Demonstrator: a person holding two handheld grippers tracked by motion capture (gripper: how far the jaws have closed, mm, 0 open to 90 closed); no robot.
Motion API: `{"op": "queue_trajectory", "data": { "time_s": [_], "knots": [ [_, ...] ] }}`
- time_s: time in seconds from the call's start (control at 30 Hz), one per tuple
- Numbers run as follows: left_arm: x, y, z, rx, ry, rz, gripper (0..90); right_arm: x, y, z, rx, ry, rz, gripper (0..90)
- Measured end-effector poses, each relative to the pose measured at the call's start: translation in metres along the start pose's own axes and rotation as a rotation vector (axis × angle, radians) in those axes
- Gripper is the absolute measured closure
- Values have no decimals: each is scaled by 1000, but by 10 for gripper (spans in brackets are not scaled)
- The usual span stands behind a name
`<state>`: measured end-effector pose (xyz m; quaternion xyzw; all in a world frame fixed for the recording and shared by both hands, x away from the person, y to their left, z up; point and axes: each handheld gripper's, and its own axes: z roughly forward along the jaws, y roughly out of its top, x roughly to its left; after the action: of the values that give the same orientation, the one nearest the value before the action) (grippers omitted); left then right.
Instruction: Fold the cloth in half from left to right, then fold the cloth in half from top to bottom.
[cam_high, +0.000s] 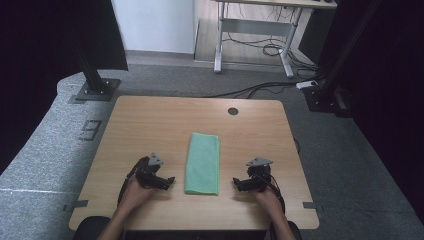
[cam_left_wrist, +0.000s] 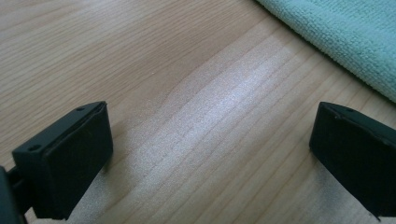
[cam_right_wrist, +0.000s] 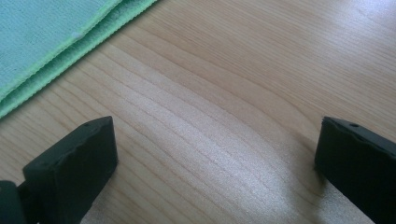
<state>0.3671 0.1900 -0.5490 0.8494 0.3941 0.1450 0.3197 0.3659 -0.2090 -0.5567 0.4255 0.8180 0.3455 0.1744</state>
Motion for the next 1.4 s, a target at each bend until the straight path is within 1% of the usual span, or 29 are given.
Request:
{"op": "queue_trajectory", "data": {
  "time_s": [0.27,0.5,0.57,0.67,0.7,0.77,0.87,0.97,1.03,1.1,1.2,1.27,1.33,1.4],
  "knots": [
    [0,1,1,0,-1,1,0,0,0,0,-1,-1,1,0],
    [-2,5,4,-6,13,-17,0,-1,2,1,2,4,-2,0],
    [-5,9,6,-15,7,-15,0,0,4,2,11,6,-2,1],
    [-16,18,5,-59,-7,7,0,6,7,2,10,26,-10,17],
    [-20,20,4,-72,-15,15,0,9,9,2,5,32,-12,16],
    [-27,25,4,-87,-16,36,0,15,13,1,-12,44,-18,16],
    [-33,28,7,-92,-29,40,0,22,19,1,-39,67,-22,17],
    [-35,29,12,-73,-31,38,0,32,24,3,-51,90,-25,19],
    [-35,29,15,-60,-30,33,0,37,27,7,-48,91,-33,19],
    [-37,28,17,-44,-31,38,0,42,28,10,-45,90,-35,19],
    [-41,27,21,-16,-17,66,0,47,29,13,-35,87,-29,20],
    [-43,27,22,-14,-25,57,0,50,29,15,-30,86,-26,20],
    [-44,27,21,-8,-23,63,0,51,29,17,-25,78,-29,21],
    [-44,25,20,-7,-29,51,0,53,28,18,-15,74,-36,21]
  ]
}}
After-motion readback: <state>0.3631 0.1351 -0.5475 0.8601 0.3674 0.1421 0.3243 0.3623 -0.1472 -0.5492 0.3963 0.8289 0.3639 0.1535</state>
